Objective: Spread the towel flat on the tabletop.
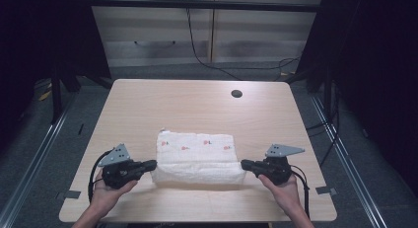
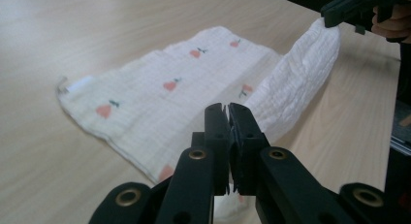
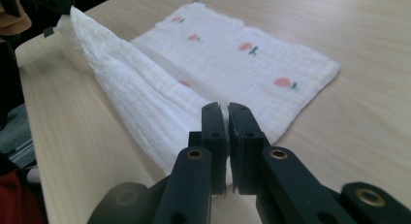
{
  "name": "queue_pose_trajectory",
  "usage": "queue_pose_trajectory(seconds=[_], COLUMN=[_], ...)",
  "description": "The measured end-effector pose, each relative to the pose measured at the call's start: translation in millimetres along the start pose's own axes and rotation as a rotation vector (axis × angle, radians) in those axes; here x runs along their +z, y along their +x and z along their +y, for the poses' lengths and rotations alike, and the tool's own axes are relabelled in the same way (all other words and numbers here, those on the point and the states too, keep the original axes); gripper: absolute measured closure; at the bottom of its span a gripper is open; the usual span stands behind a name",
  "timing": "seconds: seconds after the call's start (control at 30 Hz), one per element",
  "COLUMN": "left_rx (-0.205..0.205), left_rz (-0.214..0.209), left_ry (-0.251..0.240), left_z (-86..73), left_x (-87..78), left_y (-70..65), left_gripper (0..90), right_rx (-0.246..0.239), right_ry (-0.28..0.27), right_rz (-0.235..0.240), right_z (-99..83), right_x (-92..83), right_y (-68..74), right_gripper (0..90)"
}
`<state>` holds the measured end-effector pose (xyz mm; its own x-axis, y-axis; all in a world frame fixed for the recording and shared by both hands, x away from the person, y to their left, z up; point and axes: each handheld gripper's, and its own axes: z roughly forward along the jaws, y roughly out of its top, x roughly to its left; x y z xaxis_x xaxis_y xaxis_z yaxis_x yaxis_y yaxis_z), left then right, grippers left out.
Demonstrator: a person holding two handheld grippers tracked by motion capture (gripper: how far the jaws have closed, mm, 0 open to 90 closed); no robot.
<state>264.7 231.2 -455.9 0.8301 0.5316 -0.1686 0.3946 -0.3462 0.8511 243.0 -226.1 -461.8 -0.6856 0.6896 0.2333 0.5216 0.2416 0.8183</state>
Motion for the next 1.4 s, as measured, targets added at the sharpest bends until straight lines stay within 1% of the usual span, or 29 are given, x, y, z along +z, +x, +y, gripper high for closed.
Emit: queue_pose_trajectory(seconds=[0.07, 0.13, 0.2, 0.23, 0.3, 0.43, 0.47, 0.5, 0.53, 0.6, 0.67, 0.7, 0.77, 0.83, 0.87, 0.9, 0.93, 1.0, 1.07, 1.17, 1.2, 1.23, 1.27, 1.3, 1.33, 1.4], left_rx=[-0.003, -0.021, -0.036, -0.033, -0.040, -0.042, -0.051, -0.051, -0.062, -0.071, -0.083, -0.092, -0.105, -0.123, -0.132, -0.130, -0.123, -0.123, -0.130, -0.143, -0.144, -0.155, -0.166, -0.163, -0.144, -0.132], left_rz=[0.003, -0.001, -0.002, 0.004, -0.007, -0.002, -0.004, 0.000, -0.002, -0.007, 0.007, 0.007, 0.024, 0.041, 0.058, 0.069, 0.064, 0.064, 0.064, 0.054, 0.044, 0.040, 0.047, 0.053, 0.061, 0.064], left_ry=[0.033, 0.049, 0.061, 0.068, 0.059, 0.063, 0.055, 0.057, 0.053, 0.059, 0.073, 0.076, 0.076, 0.086, 0.093, 0.105, 0.116, 0.128, 0.138, 0.136, 0.114, 0.096, 0.102, 0.110, 0.125, 0.144], left_z=[-9.4, -15.6, -18.9, -19.0, -18.3, -18.2, -18.0, -17.4, -17.0, -16.5, -15.9, -15.6, -13.9, -11.2, -9.5, -7.5, -5.1, 0.6, 7.2, 15.0, 15.2, 14.9, 15.1, 14.9, 14.6, 13.1], left_x=[1.9, 2.6, 2.7, 2.9, 2.3, 2.4, 2.3, 1.7, 1.5, 2.6, 5.5, 7.0, 9.4, 12.4, 14.2, 16.3, 18.7, 23.9, 29.9, 39.6, 42.2, 45.1, 48.9, 53.2, 56.6, 63.1], left_y=[-0.6, 0.6, 1.7, 0.9, 0.5, 1.4, 1.5, 2.1, 2.8, 4.1, 5.8, 7.0, 10.5, 15.6, 18.0, 20.5, 23.2, 27.7, 33.0, 43.3, 46.7, 50.6, 54.1, 55.9, 56.6, 56.5], left_gripper=[87.0, 86.8, 85.3, 83.9, 83.0, 79.7, 78.2, 76.1, 73.8, 69.1, 63.3, 59.1, 52.2, 45.3, 42.9, 41.8, 40.0, 40.5, 39.1, 39.1, 40.3, 44.1, 45.5, 46.0, 48.4, 50.5], right_rx=[0.003, -0.002, 0.014, 0.018, 0.015, 0.022, 0.021, 0.020, 0.025, 0.021, 0.018, 0.016, 0.016, 0.014, 0.015, 0.012, 0.012, 0.011, 0.015, 0.026, 0.019, 0.019, 0.016, 0.019, 0.016, 0.003], right_ry=[0.018, 0.031, 0.025, 0.023, 0.032, 0.036, 0.038, 0.039, 0.037, 0.031, 0.020, 0.013, 0.009, 0.011, 0.013, 0.021, 0.026, 0.036, 0.037, 0.035, 0.046, 0.058, 0.064, 0.073, 0.084, 0.107], right_rz=[0.004, -0.001, 0.000, 0.002, 0.009, 0.031, 0.031, 0.031, 0.034, 0.031, 0.033, 0.031, 0.022, 0.010, 0.008, 0.005, 0.005, -0.003, -0.016, -0.030, -0.033, -0.037, -0.039, -0.038, -0.035, -0.035], right_z=[-6.4, -11.3, -15.0, -17.0, -21.4, -29.0, -30.2, -31.3, -31.9, -31.5, -28.3, -26.4, -21.6, -16.0, -12.9, -9.9, -6.9, -0.6, 6.0, 15.1, 17.7, 20.2, 22.3, 24.2, 25.8, 27.7], right_x=[1.2, 0.5, -2.2, -3.7, -6.1, -10.8, -11.9, -12.9, -13.5, -15.3, -16.2, -16.0, -14.0, -9.8, -6.8, -3.8, -0.5, 6.5, 13.2, 25.8, 31.2, 36.8, 42.7, 48.9, 55.3, 67.9], right_y=[2.7, 5.4, 6.9, 8.0, 10.8, 16.3, 17.8, 18.8, 19.5, 20.5, 20.0, 19.0, 16.0, 10.8, 7.5, 4.1, 1.0, -6.2, -14.3, -25.8, -29.1, -31.8, -34.6, -37.1, -39.4, -42.3], right_gripper=[84.3, 83.5, 82.6, 82.4, 80.4, 76.5, 75.2, 73.9, 73.3, 71.8, 70.4, 69.2, 66.6, 63.2, 62.0, 61.3, 59.4, 58.6, 58.1, 58.1, 58.4, 58.9, 59.8, 60.3, 61.0, 61.8])
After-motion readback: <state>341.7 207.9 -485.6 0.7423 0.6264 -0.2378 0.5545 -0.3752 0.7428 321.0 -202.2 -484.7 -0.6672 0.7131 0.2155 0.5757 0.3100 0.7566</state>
